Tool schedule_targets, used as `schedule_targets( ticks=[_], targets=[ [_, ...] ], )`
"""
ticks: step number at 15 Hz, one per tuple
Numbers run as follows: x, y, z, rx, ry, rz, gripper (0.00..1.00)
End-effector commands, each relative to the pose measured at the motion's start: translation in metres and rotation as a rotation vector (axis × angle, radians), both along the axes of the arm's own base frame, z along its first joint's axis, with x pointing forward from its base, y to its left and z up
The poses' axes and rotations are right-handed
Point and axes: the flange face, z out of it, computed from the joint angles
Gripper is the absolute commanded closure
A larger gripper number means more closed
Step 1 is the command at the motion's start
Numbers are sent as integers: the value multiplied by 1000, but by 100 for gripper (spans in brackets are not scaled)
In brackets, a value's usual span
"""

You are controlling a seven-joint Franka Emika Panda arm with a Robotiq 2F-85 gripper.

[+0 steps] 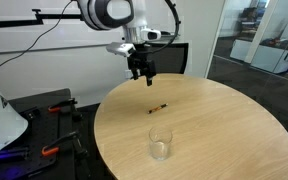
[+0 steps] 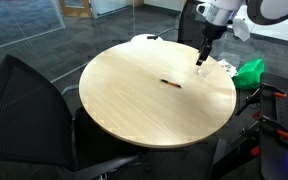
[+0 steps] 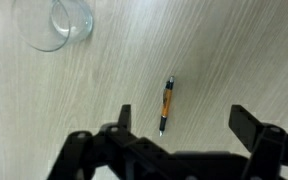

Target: Put the pen in the glass

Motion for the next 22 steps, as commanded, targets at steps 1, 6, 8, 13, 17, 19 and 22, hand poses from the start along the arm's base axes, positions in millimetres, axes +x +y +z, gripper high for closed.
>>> schedule_targets(
  ticks=[1, 6, 8, 13, 17, 19, 22],
  targets=[
    [25, 3, -34, 36, -11, -36, 0],
    [56, 5, -72, 39, -23, -30, 0],
    [69, 4, -86, 34, -16, -24, 0],
    [93, 3, -125, 35, 10, -17, 0],
    [105, 4, -151, 32, 26, -12, 2],
    [110, 6, -159, 32, 30, -8, 11],
    [116, 7, -167, 35, 31, -5, 14]
  ],
)
